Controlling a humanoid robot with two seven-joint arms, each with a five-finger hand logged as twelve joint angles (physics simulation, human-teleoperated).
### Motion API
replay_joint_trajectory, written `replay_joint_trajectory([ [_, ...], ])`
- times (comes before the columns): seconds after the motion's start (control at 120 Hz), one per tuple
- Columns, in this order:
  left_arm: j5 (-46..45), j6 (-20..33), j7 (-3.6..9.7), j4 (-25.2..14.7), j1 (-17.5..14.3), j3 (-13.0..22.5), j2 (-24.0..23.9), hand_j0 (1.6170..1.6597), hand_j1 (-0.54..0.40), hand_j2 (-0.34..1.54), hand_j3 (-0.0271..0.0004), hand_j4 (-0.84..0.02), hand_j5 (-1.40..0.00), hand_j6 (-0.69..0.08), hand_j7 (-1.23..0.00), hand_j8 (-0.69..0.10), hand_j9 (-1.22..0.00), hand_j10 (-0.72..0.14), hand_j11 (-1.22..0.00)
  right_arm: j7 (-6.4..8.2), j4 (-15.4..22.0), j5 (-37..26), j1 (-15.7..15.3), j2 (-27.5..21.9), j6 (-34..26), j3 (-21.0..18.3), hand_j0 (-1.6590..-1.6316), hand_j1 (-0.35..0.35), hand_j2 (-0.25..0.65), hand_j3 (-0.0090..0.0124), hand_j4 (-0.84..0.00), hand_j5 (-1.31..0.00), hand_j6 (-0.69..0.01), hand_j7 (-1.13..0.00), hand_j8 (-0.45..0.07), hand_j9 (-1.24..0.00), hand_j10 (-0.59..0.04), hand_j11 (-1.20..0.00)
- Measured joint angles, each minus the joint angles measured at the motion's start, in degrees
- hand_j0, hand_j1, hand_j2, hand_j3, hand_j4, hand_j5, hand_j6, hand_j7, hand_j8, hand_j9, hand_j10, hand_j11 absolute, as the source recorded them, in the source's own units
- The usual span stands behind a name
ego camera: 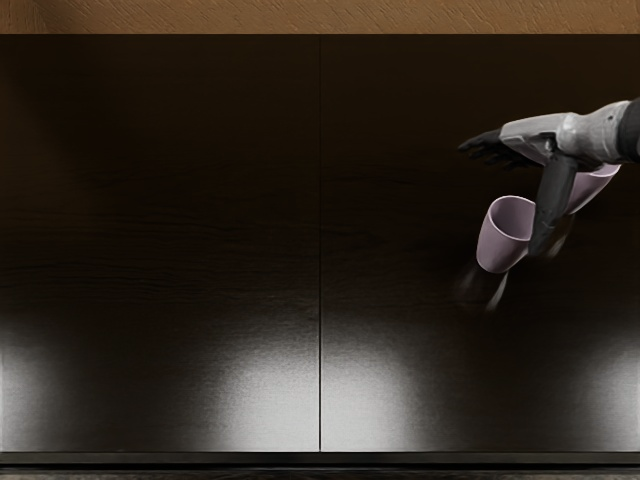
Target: Pick up cup and place in cup with right hand
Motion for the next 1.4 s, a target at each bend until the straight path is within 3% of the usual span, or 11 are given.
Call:
replay_joint_trajectory([
  [0.267, 0.0, 0.0, 0.0, -0.01, 0.06, -0.01, 0.0, 1.6581, 0.349, 0.0, 0.0, 0.0, 0.0, 0.0, 0.0, 0.0, 0.0, 0.0, 0.0, 0.0, 3.56, -6.43, -0.51, -0.96, -8.13, -3.62, -1.6581, -0.235, -0.018, 0.0, -0.102, -0.13, -0.104, -0.13, -0.102, -0.13, -0.101, -0.13],
  [0.55, 0.0, 0.0, 0.0, 0.06, 0.68, -0.08, 0.0, 1.6581, 0.349, 0.0, 0.0, 0.0, 0.0, 0.0, 0.0, 0.0, 0.0, 0.0, 0.0, 0.0, 4.43, -12.92, -5.91, -0.4, -16.15, -5.01, -1.6581, -0.218, -0.02, 0.0, -0.117, -0.14, -0.119, -0.14, -0.118, -0.14, -0.116, -0.14],
  [0.658, -0.01, 0.0, 0.0, 0.07, 0.85, -0.09, 0.0, 1.6581, 0.349, 0.0, 0.0, 0.0, 0.0, 0.0, 0.0, 0.0, 0.0, 0.0, 0.0, 0.0, 4.47, -15.0, -8.0, 0.56, -18.67, -4.67, -1.658, -0.217, -0.02, 0.0, -0.118, -0.15, -0.121, -0.15, -0.119, -0.15, -0.117, -0.15],
  [0.875, -0.01, 0.0, 0.0, 0.08, 1.1, -0.09, 0.0, 1.6581, 0.349, 0.0, 0.0, 0.0, 0.0, 0.0, 0.0, 0.0, 0.0, 0.0, 0.0, 0.0, 4.32, -18.1, -13.98, 2.0, -20.32, -0.13, -1.658, -0.215, -0.02, 0.0, -0.121, -0.15, -0.123, -0.15, -0.121, -0.15, -0.119, -0.15],
  [1.258, -0.01, 0.0, 0.0, 0.08, 1.21, -0.09, 0.0, 1.6581, 0.349, 0.0, 0.0, 0.0, 0.0, 0.0, 0.0, 0.0, 0.0, 0.0, 0.0, 0.0, -0.43, -21.19, -17.51, 6.3, -23.35, 0.92, -1.658, -0.178, -0.026, 0.0, -0.151, -0.19, -0.154, -0.19, -0.152, -0.19, -0.15, -0.19],
  [1.4, 0.0, 0.0, 0.0, 0.08, 1.21, -0.09, 0.0, 1.6581, 0.349, 0.0, 0.0, 0.0, 0.0, 0.0, 0.0, 0.0, 0.0, 0.0, 0.0, 0.0, -2.77, -22.04, -18.3, 7.91, -23.72, 0.98, -1.658, -0.125, -0.035, 0.0, -0.195, -0.25, -0.197, -0.25, -0.196, -0.25, -0.194, -0.25],
])
